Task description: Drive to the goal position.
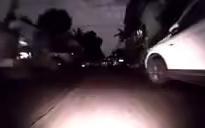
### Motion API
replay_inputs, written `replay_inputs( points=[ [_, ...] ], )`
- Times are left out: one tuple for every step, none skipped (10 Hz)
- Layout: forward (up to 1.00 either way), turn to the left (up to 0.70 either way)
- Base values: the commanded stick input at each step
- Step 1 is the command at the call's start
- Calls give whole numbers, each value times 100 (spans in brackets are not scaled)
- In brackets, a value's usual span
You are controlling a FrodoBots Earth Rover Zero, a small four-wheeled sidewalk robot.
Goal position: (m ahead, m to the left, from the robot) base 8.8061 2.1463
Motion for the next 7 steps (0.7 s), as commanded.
replay_inputs(
  points=[
    [100, 0],
    [100, 0],
    [100, 0],
    [100, 0],
    [100, 0],
    [100, 0],
    [100, 0]
  ],
)
